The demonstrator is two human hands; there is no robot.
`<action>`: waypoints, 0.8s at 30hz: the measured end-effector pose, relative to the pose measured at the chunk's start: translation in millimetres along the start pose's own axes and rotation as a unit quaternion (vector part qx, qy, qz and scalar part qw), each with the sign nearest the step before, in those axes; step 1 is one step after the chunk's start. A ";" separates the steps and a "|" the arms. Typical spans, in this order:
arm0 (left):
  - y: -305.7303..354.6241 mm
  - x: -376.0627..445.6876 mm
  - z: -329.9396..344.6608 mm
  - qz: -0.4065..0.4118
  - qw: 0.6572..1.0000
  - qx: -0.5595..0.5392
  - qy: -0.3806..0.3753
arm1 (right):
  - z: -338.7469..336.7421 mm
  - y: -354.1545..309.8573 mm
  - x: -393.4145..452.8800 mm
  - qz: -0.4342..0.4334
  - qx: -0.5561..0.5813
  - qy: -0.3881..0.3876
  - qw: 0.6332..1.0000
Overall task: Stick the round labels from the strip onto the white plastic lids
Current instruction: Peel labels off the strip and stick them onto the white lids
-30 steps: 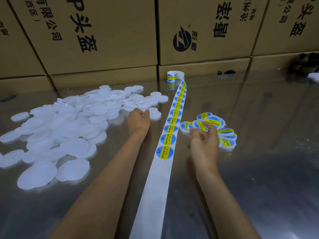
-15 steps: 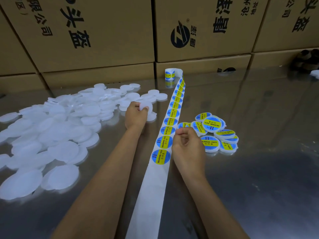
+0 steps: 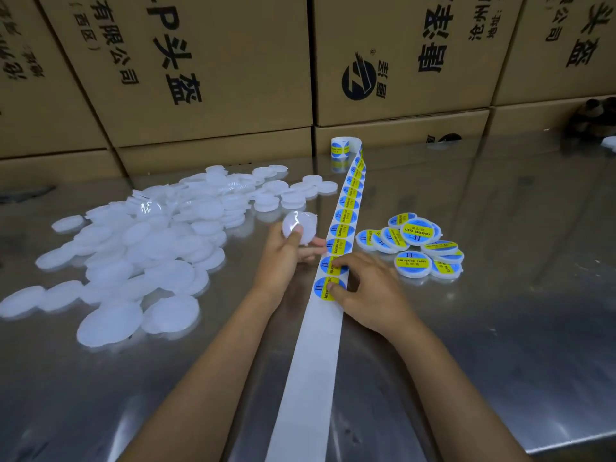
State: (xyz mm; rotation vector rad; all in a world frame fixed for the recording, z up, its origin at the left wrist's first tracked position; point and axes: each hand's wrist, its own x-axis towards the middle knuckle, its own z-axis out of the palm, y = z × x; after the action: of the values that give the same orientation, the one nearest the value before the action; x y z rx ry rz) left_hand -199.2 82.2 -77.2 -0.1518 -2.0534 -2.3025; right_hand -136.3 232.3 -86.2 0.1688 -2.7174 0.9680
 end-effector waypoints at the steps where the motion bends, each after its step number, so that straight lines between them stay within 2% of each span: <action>1: 1.1 -11.0 -1.3 -0.007 1.000 0.007 -0.014 | -1.0 0.0 -1.3 -0.008 -0.001 -0.007 1.000; 6: 0.6 -37.2 -4.1 -0.009 0.997 0.062 -0.037 | -2.3 1.6 -4.1 -0.025 0.014 -0.013 1.000; 18: 6.8 -36.8 -3.8 -0.022 0.993 0.117 0.002 | 2.9 -0.8 -5.7 -0.037 0.036 0.059 0.997; 21: 8.0 -37.1 -3.4 -0.029 0.990 0.136 0.010 | 1.8 -7.6 -6.0 -0.031 0.125 0.067 0.989; 24: 10.1 -37.1 -3.3 -0.023 0.987 0.160 0.021 | -1.2 -16.8 -6.2 0.000 0.279 0.077 0.957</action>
State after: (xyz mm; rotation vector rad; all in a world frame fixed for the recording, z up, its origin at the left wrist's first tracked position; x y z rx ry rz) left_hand -161.3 76.8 -71.6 -0.0413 -2.3905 -1.9440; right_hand -126.9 220.2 -76.9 0.1837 -2.2375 1.6515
